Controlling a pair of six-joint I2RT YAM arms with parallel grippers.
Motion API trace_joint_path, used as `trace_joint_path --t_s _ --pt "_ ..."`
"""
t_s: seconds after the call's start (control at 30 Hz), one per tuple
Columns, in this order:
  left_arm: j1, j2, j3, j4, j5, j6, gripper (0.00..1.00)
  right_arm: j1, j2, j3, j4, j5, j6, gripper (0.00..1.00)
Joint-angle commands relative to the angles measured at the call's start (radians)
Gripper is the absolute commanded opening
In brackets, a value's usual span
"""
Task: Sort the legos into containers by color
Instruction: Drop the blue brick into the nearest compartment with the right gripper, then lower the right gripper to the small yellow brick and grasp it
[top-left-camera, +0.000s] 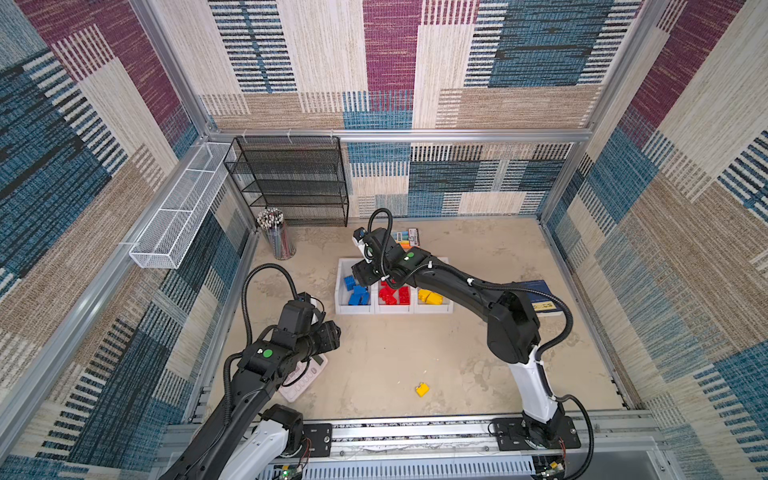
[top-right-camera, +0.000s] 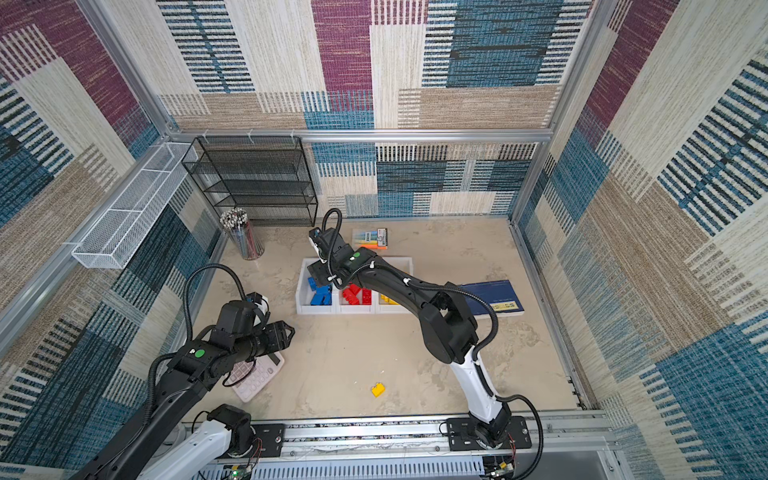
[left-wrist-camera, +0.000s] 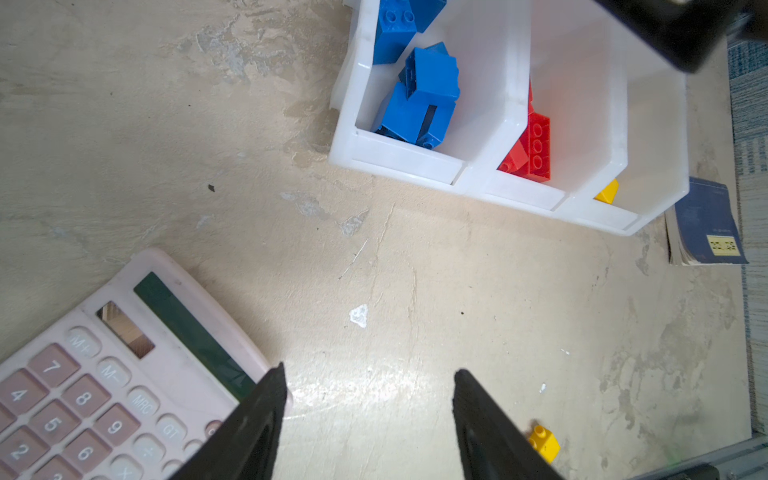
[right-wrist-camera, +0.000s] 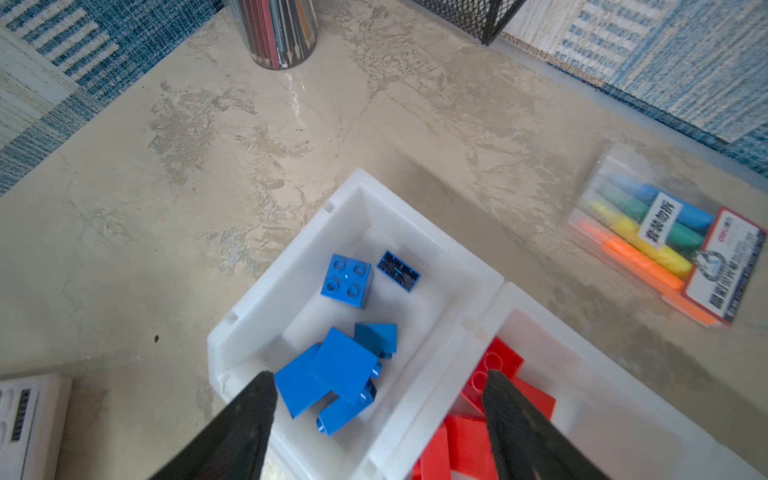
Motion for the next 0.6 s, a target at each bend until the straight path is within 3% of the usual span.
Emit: trace_joint_path --t_s 0.0,0.3,0.57 --pt "0.000 0.010 0.005 0.018 -0.001 0.013 0.67 0.001 -0.125 -0.156 0.062 0.002 0.029 0.80" --pt "0.000 0.031 -0.026 0.075 0.012 -0.004 0.67 0.049 -0.510 -0.674 -0.007 0.105 0.179 0.78" --pt "-0.001 0.053 -0.030 0.091 0.022 0.003 0.67 0.241 -0.716 -0.954 -0.115 0.104 0.400 0.77"
